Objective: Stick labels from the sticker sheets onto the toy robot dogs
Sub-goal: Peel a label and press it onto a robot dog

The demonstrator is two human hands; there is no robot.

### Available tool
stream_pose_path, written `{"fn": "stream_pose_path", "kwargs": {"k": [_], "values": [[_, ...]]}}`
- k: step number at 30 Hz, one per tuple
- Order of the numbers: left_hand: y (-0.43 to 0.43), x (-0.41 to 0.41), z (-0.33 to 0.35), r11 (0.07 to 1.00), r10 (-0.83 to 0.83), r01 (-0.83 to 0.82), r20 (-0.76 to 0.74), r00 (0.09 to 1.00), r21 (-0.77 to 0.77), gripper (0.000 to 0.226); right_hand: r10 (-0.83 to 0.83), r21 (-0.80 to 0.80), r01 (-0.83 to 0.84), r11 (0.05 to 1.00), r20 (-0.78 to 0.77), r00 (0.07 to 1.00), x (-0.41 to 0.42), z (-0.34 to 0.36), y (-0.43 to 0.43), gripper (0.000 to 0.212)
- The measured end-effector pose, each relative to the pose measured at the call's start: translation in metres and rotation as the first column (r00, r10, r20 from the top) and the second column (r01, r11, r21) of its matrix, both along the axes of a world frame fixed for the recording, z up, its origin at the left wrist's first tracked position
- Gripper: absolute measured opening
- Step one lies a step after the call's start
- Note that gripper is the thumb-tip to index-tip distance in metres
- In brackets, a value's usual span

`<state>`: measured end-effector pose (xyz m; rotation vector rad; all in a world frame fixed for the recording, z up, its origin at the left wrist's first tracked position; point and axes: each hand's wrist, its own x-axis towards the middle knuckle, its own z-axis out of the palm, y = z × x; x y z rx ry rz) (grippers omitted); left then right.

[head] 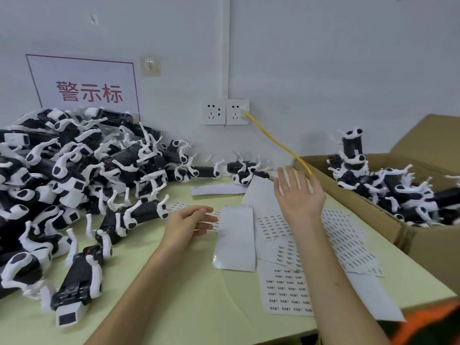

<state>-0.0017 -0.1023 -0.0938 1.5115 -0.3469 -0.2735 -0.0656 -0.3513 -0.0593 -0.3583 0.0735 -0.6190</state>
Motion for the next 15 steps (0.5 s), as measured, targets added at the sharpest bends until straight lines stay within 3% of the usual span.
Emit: {"fn": "stream_pose_path", "kwargs": {"k": [3,7,10,12,15], "values": [[0.000,0.000,-0.001,1.000,0.017,-0.017,-0.001,1.000,0.004,0.022,-0.006,-0.031,0.003,1.000,-0.076,0.997,0.003,-0.001,0.008,0.044],[0.003,0.003,0.000,0.997,0.069,-0.070,-0.042,0.997,-0.030,0.021,-0.013,-0.198,-0.027,0.980,-0.195,0.981,0.007,0.001,0.016,0.036],[0.005,0.004,0.002,0.968,0.100,-0.158,-0.278,0.956,-0.196,0.020,-0.061,-0.337,-0.055,0.940,-0.324,0.944,0.013,0.001,0.023,0.032],[0.011,0.005,0.006,0.893,-0.002,-0.227,-0.506,0.862,-0.389,0.034,-0.069,-0.398,-0.092,0.913,-0.372,0.926,0.016,0.000,0.028,0.028],[0.022,0.009,0.010,0.753,-0.152,-0.333,-0.643,0.751,-0.568,0.060,-0.050,-0.463,-0.148,0.874,-0.389,0.920,0.018,-0.001,0.035,0.020]]}}
